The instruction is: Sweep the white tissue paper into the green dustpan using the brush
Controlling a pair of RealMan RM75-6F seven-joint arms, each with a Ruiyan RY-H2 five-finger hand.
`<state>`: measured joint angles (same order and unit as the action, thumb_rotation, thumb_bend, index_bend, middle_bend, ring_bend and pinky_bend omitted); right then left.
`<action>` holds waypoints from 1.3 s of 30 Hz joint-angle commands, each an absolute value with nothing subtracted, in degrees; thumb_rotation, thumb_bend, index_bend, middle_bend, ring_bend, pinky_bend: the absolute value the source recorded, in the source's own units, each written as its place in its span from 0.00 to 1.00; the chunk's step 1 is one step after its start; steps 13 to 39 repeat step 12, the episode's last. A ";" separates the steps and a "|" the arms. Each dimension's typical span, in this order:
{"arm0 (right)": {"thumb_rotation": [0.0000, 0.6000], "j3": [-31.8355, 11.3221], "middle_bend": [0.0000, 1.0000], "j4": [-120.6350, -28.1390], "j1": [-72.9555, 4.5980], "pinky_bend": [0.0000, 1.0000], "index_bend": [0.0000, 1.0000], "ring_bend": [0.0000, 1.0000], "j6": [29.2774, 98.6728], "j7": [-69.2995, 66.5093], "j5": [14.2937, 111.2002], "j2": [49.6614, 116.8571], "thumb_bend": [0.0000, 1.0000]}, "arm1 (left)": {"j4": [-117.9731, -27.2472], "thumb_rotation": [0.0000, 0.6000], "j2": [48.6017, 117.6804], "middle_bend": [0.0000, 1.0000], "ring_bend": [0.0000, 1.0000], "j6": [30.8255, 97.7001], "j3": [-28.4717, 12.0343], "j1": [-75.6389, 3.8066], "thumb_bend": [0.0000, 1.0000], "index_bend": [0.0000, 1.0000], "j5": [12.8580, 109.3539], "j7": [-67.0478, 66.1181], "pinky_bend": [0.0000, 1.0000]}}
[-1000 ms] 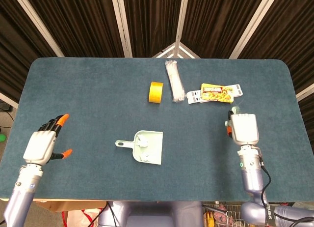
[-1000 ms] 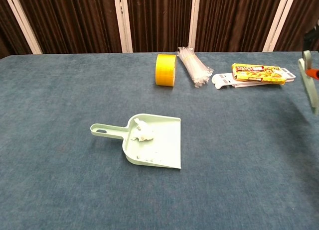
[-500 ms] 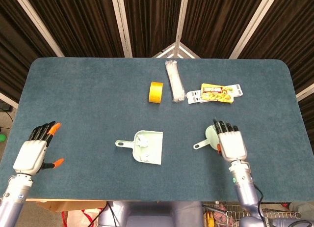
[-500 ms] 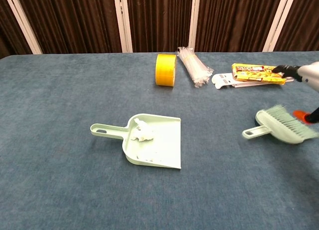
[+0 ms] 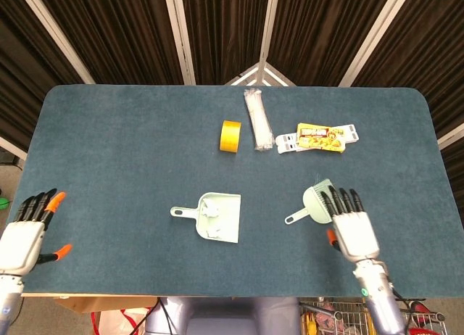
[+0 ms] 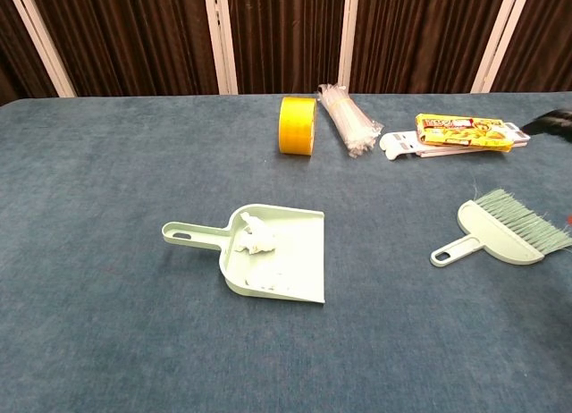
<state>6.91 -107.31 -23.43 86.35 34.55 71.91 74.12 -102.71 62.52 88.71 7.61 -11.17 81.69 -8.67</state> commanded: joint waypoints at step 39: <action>1.00 12.48 0.00 -94.41 -8.88 0.00 0.00 0.00 100.26 10.04 85.44 65.11 0.39 | -96.64 1.00 63.09 0.00 0.00 91.70 6.93 -6.85 0.00 0.00 84.63 -5.37 0.00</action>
